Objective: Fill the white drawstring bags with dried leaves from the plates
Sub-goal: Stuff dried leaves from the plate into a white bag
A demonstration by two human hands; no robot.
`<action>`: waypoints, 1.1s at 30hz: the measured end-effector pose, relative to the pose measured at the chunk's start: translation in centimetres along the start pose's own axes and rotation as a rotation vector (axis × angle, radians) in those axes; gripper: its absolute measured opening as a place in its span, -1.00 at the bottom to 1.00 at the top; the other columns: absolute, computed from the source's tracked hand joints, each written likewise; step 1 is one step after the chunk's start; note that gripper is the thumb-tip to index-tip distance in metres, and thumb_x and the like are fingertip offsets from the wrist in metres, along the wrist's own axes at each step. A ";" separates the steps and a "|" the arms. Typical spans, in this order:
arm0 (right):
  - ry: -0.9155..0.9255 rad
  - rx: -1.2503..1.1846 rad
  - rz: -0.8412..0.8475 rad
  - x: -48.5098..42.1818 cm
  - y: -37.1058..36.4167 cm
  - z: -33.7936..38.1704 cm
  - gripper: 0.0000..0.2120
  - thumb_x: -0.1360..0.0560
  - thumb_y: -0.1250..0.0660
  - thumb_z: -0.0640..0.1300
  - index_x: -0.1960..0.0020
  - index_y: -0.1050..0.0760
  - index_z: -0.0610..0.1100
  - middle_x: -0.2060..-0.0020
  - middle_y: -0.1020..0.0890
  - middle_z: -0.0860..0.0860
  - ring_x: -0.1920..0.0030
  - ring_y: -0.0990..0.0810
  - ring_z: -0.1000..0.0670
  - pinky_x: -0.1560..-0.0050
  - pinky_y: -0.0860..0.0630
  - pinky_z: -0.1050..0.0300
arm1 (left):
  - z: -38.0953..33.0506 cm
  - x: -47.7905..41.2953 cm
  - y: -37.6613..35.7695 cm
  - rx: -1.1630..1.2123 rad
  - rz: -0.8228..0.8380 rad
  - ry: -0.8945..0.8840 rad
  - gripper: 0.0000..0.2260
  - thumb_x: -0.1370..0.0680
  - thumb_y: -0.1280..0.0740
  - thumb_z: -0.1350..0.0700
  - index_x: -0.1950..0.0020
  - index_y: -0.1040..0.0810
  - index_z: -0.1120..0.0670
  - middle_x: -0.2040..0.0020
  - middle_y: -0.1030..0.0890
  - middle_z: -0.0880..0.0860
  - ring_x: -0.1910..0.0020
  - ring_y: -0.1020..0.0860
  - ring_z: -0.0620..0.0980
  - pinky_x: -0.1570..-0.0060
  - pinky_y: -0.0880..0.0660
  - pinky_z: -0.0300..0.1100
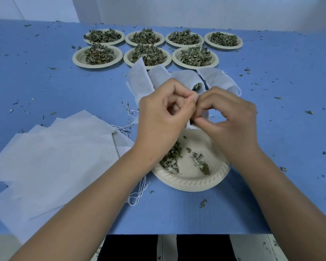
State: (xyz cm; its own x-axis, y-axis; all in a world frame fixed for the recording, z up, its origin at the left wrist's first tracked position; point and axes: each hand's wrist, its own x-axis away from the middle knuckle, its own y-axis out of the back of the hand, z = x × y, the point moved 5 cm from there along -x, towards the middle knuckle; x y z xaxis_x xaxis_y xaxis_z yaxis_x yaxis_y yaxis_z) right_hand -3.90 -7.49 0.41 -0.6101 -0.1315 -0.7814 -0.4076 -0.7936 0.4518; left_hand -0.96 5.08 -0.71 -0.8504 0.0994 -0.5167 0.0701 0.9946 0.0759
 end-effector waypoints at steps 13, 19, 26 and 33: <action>-0.289 -0.199 0.224 -0.5 0.5 -1.3 -0.68 -0.42 -0.16 -0.31 0.20 -0.54 0.08 0.17 -0.63 0.16 -0.08 -0.53 -0.04 -0.21 -0.33 0.04 | 0.1 -0.1 0.3 -0.014 -0.047 -0.001 -0.86 -0.55 -0.37 0.24 0.19 -0.53 0.08 0.48 -0.44 0.11 0.52 -0.35 -0.09 0.46 -0.29 -0.28; -0.587 -0.271 0.819 1.6 0.0 -2.6 -0.61 -0.47 -0.13 -0.24 0.44 -0.60 -0.21 0.45 -0.65 -0.09 0.41 -0.54 -0.06 0.31 -0.46 0.14 | 0.5 -0.8 1.8 0.007 -0.207 0.032 -0.86 -0.56 -0.35 0.26 0.19 -0.53 0.10 0.46 -0.48 0.02 0.53 -0.35 -0.23 0.44 -0.29 -0.39; -0.610 -0.468 0.900 2.3 -2.1 -1.3 -0.74 -0.56 -0.19 -0.35 0.15 -0.64 -0.27 0.23 -0.69 -0.10 0.26 -0.63 0.00 0.11 -0.54 0.17 | 0.5 -0.9 1.9 0.001 -0.215 0.033 -0.85 -0.55 -0.35 0.24 0.21 -0.52 0.07 0.48 -0.46 -0.05 0.52 -0.35 -0.21 0.44 -0.31 -0.35; -0.616 -0.465 0.942 2.8 -2.9 -0.7 -0.75 -0.50 -0.24 -0.43 0.12 -0.62 -0.17 0.09 -0.68 -0.15 0.14 -0.65 -0.02 -0.01 -0.54 0.15 | 0.4 -0.9 1.9 -0.001 -0.212 0.030 -0.86 -0.55 -0.35 0.23 0.20 -0.52 0.08 0.47 -0.47 -0.01 0.52 -0.36 -0.19 0.44 -0.32 -0.33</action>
State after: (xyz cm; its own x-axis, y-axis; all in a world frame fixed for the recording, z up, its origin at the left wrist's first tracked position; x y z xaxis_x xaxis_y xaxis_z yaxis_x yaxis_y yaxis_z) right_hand -3.97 -5.91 -3.40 -0.8078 -0.5670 0.1612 0.5738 -0.6937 0.4354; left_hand 0.16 6.92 -0.48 -0.8610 -0.1135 -0.4958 -0.1131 0.9931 -0.0309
